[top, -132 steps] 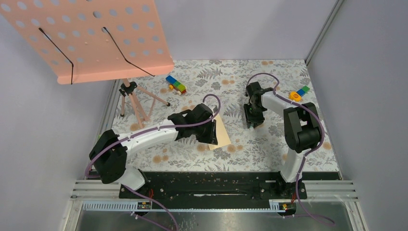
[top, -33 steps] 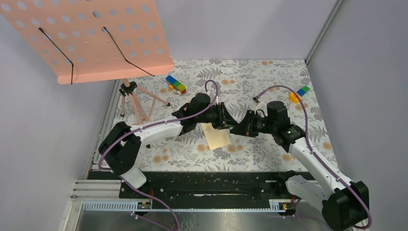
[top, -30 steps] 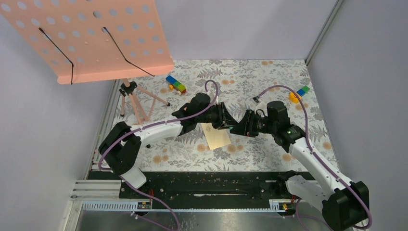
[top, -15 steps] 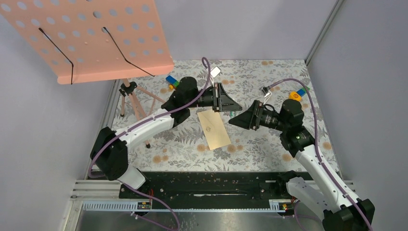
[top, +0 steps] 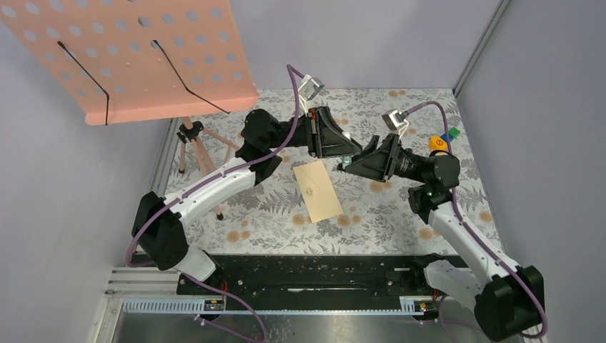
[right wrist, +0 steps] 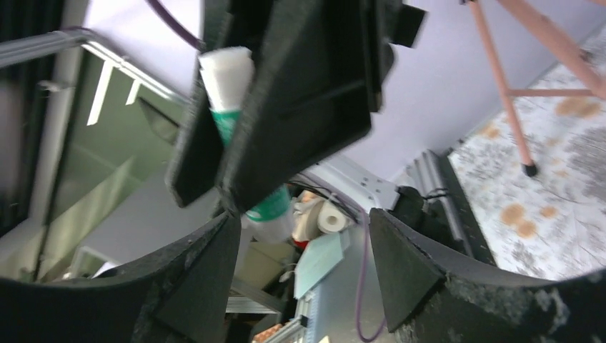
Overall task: Place the letter into the envelope and seal it
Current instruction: Screw the solid glue.
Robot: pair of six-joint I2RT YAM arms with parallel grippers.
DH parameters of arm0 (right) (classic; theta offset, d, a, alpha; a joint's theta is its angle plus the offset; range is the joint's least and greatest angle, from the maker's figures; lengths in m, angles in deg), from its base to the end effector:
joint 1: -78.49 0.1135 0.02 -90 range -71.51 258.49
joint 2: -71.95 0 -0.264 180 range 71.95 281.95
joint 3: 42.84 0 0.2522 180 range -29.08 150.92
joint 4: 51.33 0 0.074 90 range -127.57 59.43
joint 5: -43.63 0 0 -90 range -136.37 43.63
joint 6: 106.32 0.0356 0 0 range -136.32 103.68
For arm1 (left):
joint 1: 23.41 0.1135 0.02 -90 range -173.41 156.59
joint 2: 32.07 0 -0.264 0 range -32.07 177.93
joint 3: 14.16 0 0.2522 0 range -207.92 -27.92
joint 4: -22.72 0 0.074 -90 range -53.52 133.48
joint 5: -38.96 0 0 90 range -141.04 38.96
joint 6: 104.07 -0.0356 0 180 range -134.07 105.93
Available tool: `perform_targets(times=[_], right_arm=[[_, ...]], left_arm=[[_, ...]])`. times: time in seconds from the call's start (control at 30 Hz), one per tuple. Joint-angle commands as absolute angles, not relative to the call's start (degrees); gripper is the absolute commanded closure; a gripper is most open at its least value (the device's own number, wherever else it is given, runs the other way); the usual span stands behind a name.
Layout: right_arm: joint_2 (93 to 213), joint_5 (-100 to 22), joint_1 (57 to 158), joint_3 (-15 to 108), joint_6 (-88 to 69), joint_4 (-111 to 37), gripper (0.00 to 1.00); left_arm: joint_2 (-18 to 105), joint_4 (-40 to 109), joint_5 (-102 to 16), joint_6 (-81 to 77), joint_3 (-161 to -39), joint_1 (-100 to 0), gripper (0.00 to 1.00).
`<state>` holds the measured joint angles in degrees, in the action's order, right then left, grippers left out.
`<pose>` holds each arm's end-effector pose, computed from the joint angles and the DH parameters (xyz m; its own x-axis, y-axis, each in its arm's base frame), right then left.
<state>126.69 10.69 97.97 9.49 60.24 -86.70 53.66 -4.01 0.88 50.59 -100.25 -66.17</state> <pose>0.1766 0.0942 0.3693 -0.7028 0.3124 -0.6391 -0.6953 -0.1119 0.7099 0.2291 -0.2500 0.4220 -0.7004 -0.1116 -0.7050 0.7016 -0.2893 -0.6512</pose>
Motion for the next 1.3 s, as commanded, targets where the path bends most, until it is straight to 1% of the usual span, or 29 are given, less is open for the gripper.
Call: perform_targets(times=[0.0,0.17,0.33,0.4,0.53,0.67,1.07,1.1,1.2,1.27], right_arm=[[131.6,13.1,97.9,10.4,81.1,-119.6,0.28],[132.5,12.6,98.1,10.9,82.2,-121.6,0.36],[132.5,12.6,98.2,11.5,82.4,-121.7,0.50],[132.8,12.8,98.4,11.8,82.8,-121.7,0.52],[133.1,12.8,98.9,12.1,82.7,-121.6,0.54],[133.7,11.5,99.2,12.4,82.3,-121.5,0.63],[135.0,9.6,100.9,13.8,81.4,-120.7,0.67],[134.7,9.3,100.9,13.7,81.0,-120.1,0.70],[133.1,8.1,101.0,13.0,77.1,-114.5,0.85],[129.5,6.5,101.1,12.1,70.5,-105.6,0.89]], left_arm=[[55.6,-17.0,4.3,57.2,-103.2,-66.1,1.00],[55.4,-16.4,4.2,56.3,-104.0,-66.0,1.00],[55.5,-16.3,4.1,56.2,-104.3,-65.9,1.00],[55.7,-16.6,3.9,56.5,-104.3,-65.8,1.00],[56.4,-17.5,4.1,57.5,-104.7,-65.8,1.00],[56.4,-18.2,4.0,58.0,-104.6,-65.8,1.00],[55.8,-18.3,3.2,57.9,-103.5,-65.8,1.00],[55.9,-18.3,3.3,57.9,-103.6,-65.8,1.00],[55.8,-17.5,3.0,57.7,-103.6,-65.8,1.00],[55.8,-15.0,2.9,56.6,-103.8,-65.8,1.00]])
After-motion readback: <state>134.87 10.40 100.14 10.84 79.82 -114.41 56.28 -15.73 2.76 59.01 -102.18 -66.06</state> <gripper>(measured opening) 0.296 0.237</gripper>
